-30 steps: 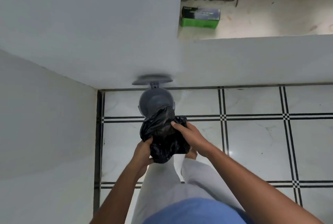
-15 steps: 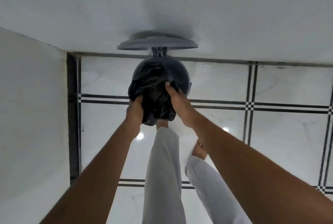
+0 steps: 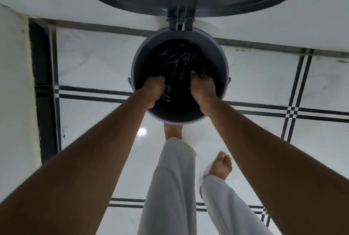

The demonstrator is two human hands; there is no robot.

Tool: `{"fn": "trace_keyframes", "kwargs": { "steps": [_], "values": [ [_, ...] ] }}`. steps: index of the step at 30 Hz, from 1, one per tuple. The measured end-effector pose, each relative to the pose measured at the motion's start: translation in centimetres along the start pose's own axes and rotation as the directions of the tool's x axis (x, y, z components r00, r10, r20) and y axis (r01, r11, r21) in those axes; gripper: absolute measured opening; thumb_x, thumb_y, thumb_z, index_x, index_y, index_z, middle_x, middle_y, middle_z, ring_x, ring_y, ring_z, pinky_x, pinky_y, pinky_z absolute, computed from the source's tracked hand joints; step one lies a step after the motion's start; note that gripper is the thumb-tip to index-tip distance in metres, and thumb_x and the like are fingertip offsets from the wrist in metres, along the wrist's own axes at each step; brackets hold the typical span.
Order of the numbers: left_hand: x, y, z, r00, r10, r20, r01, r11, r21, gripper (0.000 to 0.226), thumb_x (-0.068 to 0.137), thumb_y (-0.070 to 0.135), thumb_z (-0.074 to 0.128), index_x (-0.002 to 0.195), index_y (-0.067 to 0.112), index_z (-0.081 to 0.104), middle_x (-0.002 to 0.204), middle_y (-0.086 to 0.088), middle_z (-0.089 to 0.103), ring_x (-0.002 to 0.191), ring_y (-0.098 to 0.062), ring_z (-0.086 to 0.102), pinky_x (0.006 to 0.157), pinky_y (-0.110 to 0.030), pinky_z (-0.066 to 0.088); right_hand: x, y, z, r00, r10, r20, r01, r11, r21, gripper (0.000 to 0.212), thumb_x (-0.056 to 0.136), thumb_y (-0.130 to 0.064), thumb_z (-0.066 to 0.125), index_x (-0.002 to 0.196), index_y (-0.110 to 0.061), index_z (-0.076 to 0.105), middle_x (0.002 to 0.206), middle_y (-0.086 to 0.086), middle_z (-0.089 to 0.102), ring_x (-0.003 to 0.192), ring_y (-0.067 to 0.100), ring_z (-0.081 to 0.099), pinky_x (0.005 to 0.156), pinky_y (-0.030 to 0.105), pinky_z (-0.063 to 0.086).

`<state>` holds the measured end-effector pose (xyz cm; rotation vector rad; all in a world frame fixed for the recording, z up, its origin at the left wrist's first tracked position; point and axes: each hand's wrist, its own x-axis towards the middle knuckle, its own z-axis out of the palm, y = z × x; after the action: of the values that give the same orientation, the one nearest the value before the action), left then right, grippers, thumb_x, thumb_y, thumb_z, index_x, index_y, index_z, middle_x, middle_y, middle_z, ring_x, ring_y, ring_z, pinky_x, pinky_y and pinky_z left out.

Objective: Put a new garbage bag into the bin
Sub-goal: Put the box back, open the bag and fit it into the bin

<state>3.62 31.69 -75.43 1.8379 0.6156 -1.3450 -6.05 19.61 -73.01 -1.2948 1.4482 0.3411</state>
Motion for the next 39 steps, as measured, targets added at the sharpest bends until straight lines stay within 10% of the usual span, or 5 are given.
{"fn": "trace_keyframes", "kwargs": {
  "steps": [9, 23, 29, 35, 39],
  "values": [
    [-9.2, 0.8, -3.7, 0.834, 0.532, -0.146, -0.348, 0.713, 0.609, 0.047, 0.093, 0.045, 0.079, 0.066, 0.016, 0.053, 0.064, 0.0, 0.059, 0.078, -0.034, 0.065, 0.071, -0.033, 0.045, -6.0, -1.5, -3.6, 0.896, -0.341, -0.284, 0.234, 0.907, -0.351, 0.05, 0.113, -0.041, 0.06, 0.069, -0.02, 0.046, 0.075, -0.001, 0.061, 0.069, 0.019, 0.055, 0.061, 0.03, 0.035],
    [-7.9, 3.7, -13.2, 0.993, -0.068, 0.094, 0.096, 0.937, -0.336, 0.02, 0.089, 0.011, 0.074, 0.108, 0.006, 0.074, 0.111, -0.014, 0.07, 0.102, -0.027, 0.07, 0.085, -0.039, 0.068, -5.3, -5.4, -10.4, 0.989, 0.121, -0.089, -0.077, 0.917, 0.391, 0.014, 0.097, -0.026, 0.066, 0.098, -0.021, 0.079, 0.095, 0.001, 0.073, 0.091, 0.021, 0.068, 0.082, 0.037, 0.06],
    [-11.0, 9.4, -11.9, 0.923, 0.081, 0.376, -0.117, 0.99, 0.075, 0.044, 0.087, 0.028, 0.082, 0.127, 0.011, 0.077, 0.121, -0.006, 0.082, 0.112, -0.021, 0.079, 0.101, -0.035, 0.06, -5.4, -8.5, -10.7, 0.96, -0.245, 0.139, 0.242, 0.97, 0.037, 0.039, 0.087, -0.046, 0.092, 0.119, -0.028, 0.082, 0.107, -0.01, 0.086, 0.096, 0.009, 0.082, 0.088, 0.033, 0.062],
    [-9.3, 7.3, -6.7, 0.814, 0.524, -0.249, -0.113, 0.563, 0.818, 0.025, 0.092, 0.033, 0.071, 0.097, 0.008, 0.071, 0.099, -0.019, 0.076, 0.097, -0.045, 0.073, 0.076, -0.04, 0.05, -5.6, -6.3, -7.4, 0.813, -0.581, -0.042, 0.24, 0.399, -0.885, 0.014, 0.101, -0.015, 0.056, 0.114, -0.012, 0.06, 0.099, 0.013, 0.074, 0.084, 0.041, 0.069, 0.069, 0.04, 0.042],
    [-8.6, 6.8, -7.3, 0.854, 0.466, -0.231, -0.046, 0.51, 0.859, 0.036, 0.086, 0.041, 0.075, 0.104, 0.013, 0.06, 0.102, -0.012, 0.071, 0.099, -0.042, 0.07, 0.076, -0.041, 0.043, -4.8, -5.2, -8.0, 0.906, -0.409, -0.111, 0.201, 0.647, -0.736, 0.031, 0.094, -0.038, 0.071, 0.111, -0.016, 0.057, 0.098, 0.004, 0.069, 0.089, 0.035, 0.068, 0.071, 0.039, 0.048]
  ]
}}
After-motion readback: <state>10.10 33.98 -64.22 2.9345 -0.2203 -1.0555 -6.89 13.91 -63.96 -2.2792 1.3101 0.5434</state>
